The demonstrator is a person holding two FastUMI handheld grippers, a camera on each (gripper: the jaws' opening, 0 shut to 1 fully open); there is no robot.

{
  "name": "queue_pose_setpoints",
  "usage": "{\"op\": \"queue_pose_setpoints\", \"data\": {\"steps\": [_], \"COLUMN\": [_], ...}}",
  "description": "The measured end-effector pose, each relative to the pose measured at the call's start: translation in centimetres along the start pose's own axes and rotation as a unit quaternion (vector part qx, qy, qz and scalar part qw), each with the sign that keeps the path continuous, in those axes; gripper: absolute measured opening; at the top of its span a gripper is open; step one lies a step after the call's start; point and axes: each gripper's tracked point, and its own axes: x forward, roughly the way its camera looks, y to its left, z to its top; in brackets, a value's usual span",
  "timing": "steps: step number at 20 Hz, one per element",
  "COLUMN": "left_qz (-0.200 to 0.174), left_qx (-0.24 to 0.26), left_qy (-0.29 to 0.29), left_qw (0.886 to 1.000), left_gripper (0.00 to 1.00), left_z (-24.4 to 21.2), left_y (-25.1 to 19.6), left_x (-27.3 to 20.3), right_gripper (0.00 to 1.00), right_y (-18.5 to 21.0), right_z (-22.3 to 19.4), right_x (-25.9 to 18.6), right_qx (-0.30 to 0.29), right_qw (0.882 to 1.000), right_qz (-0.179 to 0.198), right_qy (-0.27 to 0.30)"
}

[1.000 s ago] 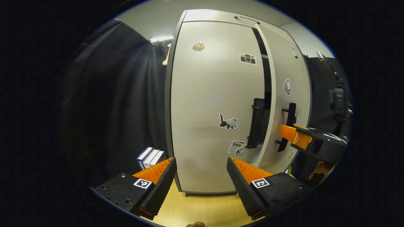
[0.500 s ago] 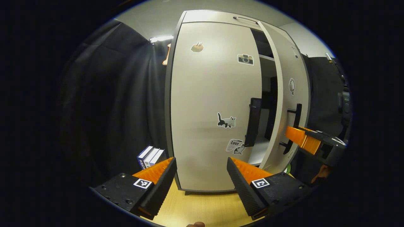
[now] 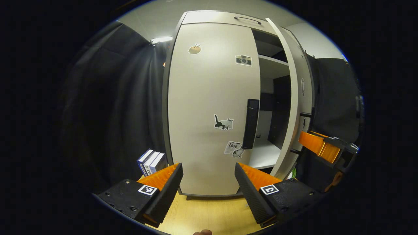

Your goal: Open the right door of the double-door shoe cabinet with the right hand, and open the left door with the left hand.

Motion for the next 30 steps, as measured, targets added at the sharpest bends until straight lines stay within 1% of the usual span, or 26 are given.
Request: {"op": "queue_pose_setpoints", "data": {"steps": [5, 15, 18, 20, 23, 24, 25, 26, 27, 28, 29, 30], "left_qz": [-0.008, -0.039, -0.036, -0.034, -0.034, -0.034, -0.034, -0.034, -0.035, -0.035, -0.035, -0.035], "left_qx": [-0.002, -0.005, -0.001, -0.001, -0.004, -0.004, -0.005, -0.005, -0.005, -0.004, -0.002, 0.000], "left_qy": [0.001, 0.001, -0.001, -0.004, -0.005, -0.007, -0.008, -0.009, -0.009, -0.009, -0.008, -0.007], "left_qw": [1.000, 0.999, 0.999, 0.999, 0.999, 0.999, 0.999, 0.999, 0.999, 0.999, 0.999, 0.999], "left_gripper": [0.99, 0.99, 0.98, 0.99, 0.99, 0.99, 0.99, 0.99, 0.99, 0.99, 0.99, 0.99], "left_z": [-0.1, -0.7, -0.6, -0.5, -0.3, -0.2, -0.1, 0.0, 0.0, 0.0, -0.1, -0.2], "left_y": [-1.6, -7.1, -7.9, -8.3, -9.1, -9.3, -9.6, -9.8, -10.1, -10.2, -10.3, -10.4], "left_x": [-0.5, -0.6, -0.2, 0.1, 0.7, 0.8, 0.9, 1.0, 1.1, 1.3, 1.4, 1.6], "right_gripper": [0.14, 0.13, 0.13, 0.12, 0.12, 0.17, 0.12, 0.12, 0.13, 0.09, 0.00, 0.00], "right_y": [-1.6, -7.1, -9.4, -11.1, -12.9, -13.5, -14.3, -15.2, -16.5, -17.4, -17.9, -18.3], "right_z": [0.1, 0.5, 0.7, 0.9, 1.0, 1.1, 1.1, 1.2, 1.5, 1.6, 1.6, 1.6], "right_x": [-1.8, -5.4, -6.5, -6.8, -7.1, -7.1, -7.0, -7.1, -6.9, -5.9, -6.3, -6.6], "right_qx": [0.004, 0.016, 0.026, 0.027, 0.044, 0.046, 0.042, 0.035, 0.026, 0.030, 0.030, 0.037], "right_qw": [1.000, 1.000, 0.999, 0.998, 0.998, 0.998, 0.998, 0.997, 0.997, 0.995, 0.995, 0.995], "right_qz": [-0.005, -0.025, -0.041, -0.051, -0.044, -0.047, -0.053, -0.062, -0.079, -0.095, -0.096, -0.089], "right_qy": [-0.003, 0.001, 0.004, 0.009, 0.018, 0.018, 0.018, 0.016, 0.011, 0.013, 0.010, 0.015]}}
